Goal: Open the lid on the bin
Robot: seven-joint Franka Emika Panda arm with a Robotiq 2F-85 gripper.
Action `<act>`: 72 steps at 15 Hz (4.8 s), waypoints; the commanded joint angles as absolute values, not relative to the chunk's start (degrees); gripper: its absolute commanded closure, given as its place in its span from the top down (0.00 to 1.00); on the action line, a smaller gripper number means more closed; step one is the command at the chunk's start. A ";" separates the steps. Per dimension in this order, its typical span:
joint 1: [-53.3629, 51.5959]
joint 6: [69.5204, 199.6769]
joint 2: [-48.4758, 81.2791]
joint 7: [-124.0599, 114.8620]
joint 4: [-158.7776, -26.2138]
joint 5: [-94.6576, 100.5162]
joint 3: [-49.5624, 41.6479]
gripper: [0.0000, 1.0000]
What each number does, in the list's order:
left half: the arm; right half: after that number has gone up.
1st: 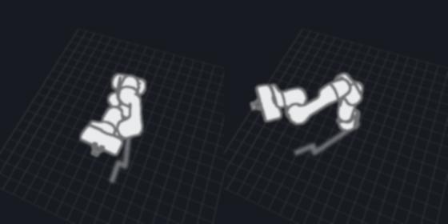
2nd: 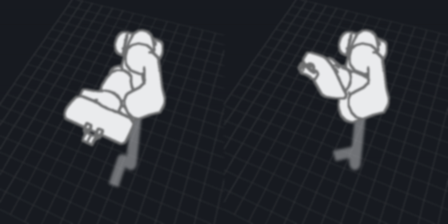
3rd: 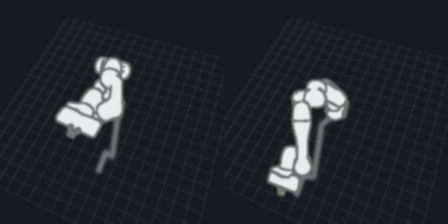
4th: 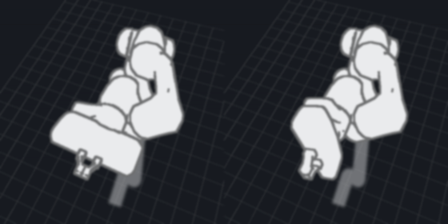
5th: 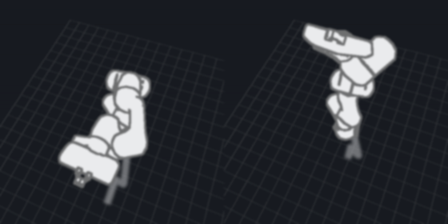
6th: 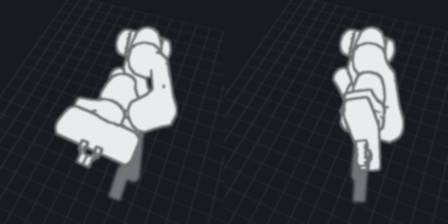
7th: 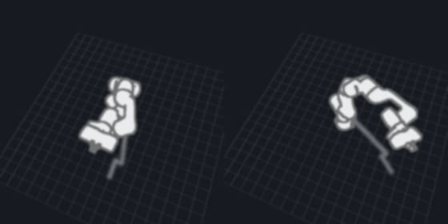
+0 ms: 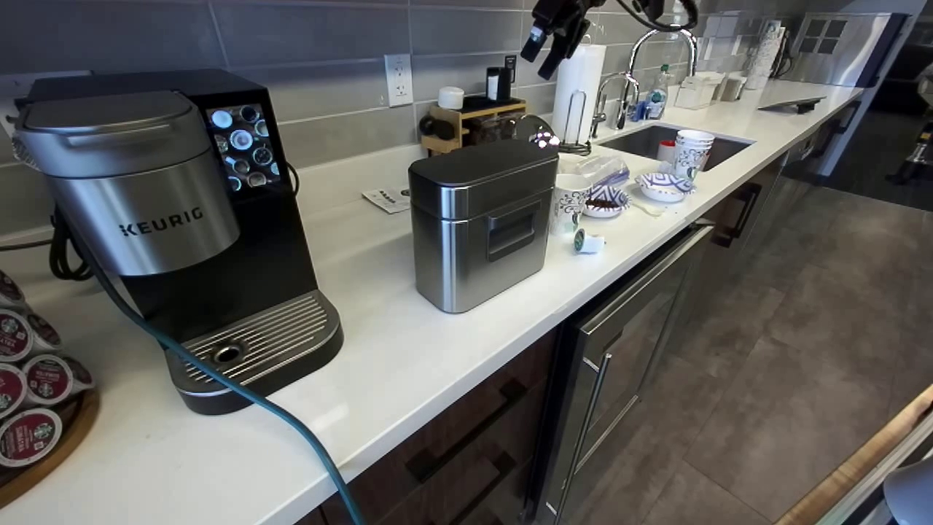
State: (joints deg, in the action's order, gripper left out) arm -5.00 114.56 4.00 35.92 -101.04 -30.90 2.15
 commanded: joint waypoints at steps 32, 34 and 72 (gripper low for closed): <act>-2.42 85.04 40.76 32.33 -61.79 -36.56 12.06 1.00; -2.49 84.80 41.39 32.39 -61.07 -36.11 12.44 1.00; -4.69 83.67 43.87 37.73 -54.25 -28.17 13.74 1.00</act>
